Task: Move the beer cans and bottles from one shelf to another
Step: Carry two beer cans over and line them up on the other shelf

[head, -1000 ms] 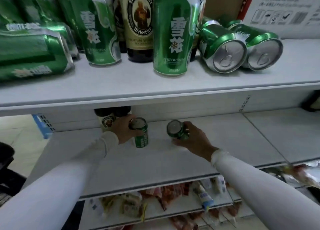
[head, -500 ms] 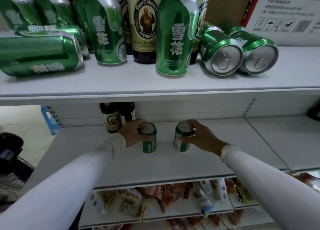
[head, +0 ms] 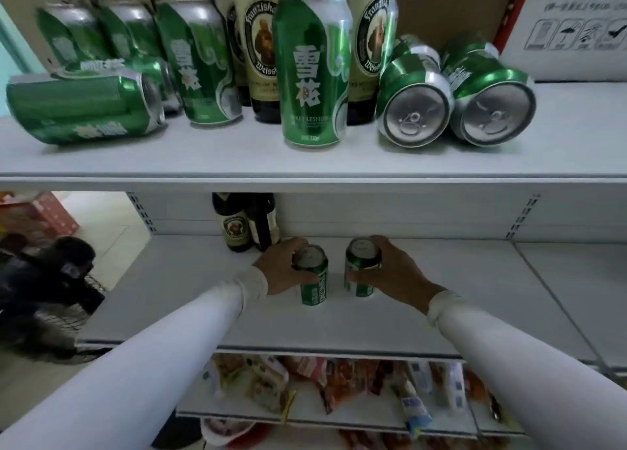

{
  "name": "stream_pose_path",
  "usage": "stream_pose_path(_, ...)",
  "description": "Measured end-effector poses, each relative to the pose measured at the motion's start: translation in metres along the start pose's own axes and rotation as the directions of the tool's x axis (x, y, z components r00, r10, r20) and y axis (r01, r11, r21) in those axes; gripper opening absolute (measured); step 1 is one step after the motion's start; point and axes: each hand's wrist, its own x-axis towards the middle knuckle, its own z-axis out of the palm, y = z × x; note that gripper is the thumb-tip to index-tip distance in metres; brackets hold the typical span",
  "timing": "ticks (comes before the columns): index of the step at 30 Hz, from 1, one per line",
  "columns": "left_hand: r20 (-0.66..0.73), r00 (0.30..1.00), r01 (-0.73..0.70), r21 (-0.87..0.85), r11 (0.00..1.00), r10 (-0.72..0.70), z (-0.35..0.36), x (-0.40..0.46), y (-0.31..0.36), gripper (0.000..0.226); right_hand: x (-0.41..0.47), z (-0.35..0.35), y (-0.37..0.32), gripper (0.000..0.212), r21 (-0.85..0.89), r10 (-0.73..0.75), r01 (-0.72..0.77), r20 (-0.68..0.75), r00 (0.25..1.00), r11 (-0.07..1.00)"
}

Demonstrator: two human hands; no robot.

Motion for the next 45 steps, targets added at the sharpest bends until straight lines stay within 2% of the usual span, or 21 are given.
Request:
stream_pose_path(3,0.043,0.999,0.003,-0.014,1.0,-0.002,0.001,0.002,0.008,0.079,-0.001,0.002,-0.011,0.072,-0.09,0.047,-0.05,-0.041,0.998,0.995)
stream_pose_path(6,0.061,0.997,-0.046,0.022,0.999,0.045,0.005,0.005,0.012,0.079,-0.009,0.005,-0.016,0.072,-0.097,0.112,-0.121,-0.09,0.99,0.988)
stream_pose_path(9,0.057,0.993,-0.101,0.013,0.995,0.1,0.002,0.008,0.013,0.073,-0.024,-0.004,-0.018,0.068,-0.127,0.165,-0.181,-0.123,0.979,0.975)
stream_pose_path(13,0.156,0.956,-0.255,0.035,0.966,0.247,0.005,0.017,0.031,0.058,-0.064,-0.034,-0.015,0.068,-0.142,0.245,-0.274,-0.19,0.951,0.951)
stream_pose_path(16,0.249,0.876,-0.424,-0.013,0.906,0.413,0.026,0.022,0.074,0.049,-0.115,-0.067,-0.013,0.069,-0.152,0.283,-0.346,-0.327,0.902,0.926)
stream_pose_path(19,0.306,0.763,-0.572,-0.092,0.815,0.57,0.061,0.01,0.131,0.045,-0.174,-0.106,-0.01,0.065,-0.176,0.322,-0.433,-0.442,0.837,0.884)
stream_pose_path(22,0.377,0.635,-0.681,-0.139,0.719,0.675,0.098,-0.013,0.19,0.055,-0.237,-0.147,0.0,0.058,-0.184,0.351,-0.513,-0.538,0.767,0.839)
stream_pose_path(27,0.487,0.446,-0.8,-0.16,0.579,0.751,0.167,-0.043,0.284,0.074,-0.351,-0.196,0.028,0.06,-0.091,0.42,-0.604,-0.638,0.646,0.792)
stream_pose_path(30,0.502,0.377,-0.834,-0.181,0.521,0.778,0.214,-0.061,0.343,0.083,-0.417,-0.22,0.053,0.063,-0.083,0.462,-0.67,-0.661,0.591,0.738)
stream_pose_path(35,0.543,0.252,-0.863,-0.248,0.44,0.801,0.284,-0.094,0.442,0.073,-0.51,-0.274,0.097,0.069,-0.006,0.535,-0.728,-0.674,0.509,0.685)
stream_pose_path(37,0.547,0.236,-0.87,-0.25,0.426,0.803,0.31,-0.103,0.475,0.073,-0.538,-0.297,0.114,0.073,0.01,0.53,-0.727,-0.691,0.492,0.687)
stream_pose_path(41,0.529,0.238,-0.877,-0.242,0.414,0.814,0.357,-0.103,0.52,0.09,-0.571,-0.337,0.147,0.07,0.006,0.521,-0.719,-0.693,0.499,0.695)
stream_pose_path(45,0.542,0.261,-0.87,-0.226,0.438,0.799,0.39,-0.089,0.557,0.086,-0.577,-0.373,0.188,0.073,0.011,0.531,-0.717,-0.68,0.506,0.697)
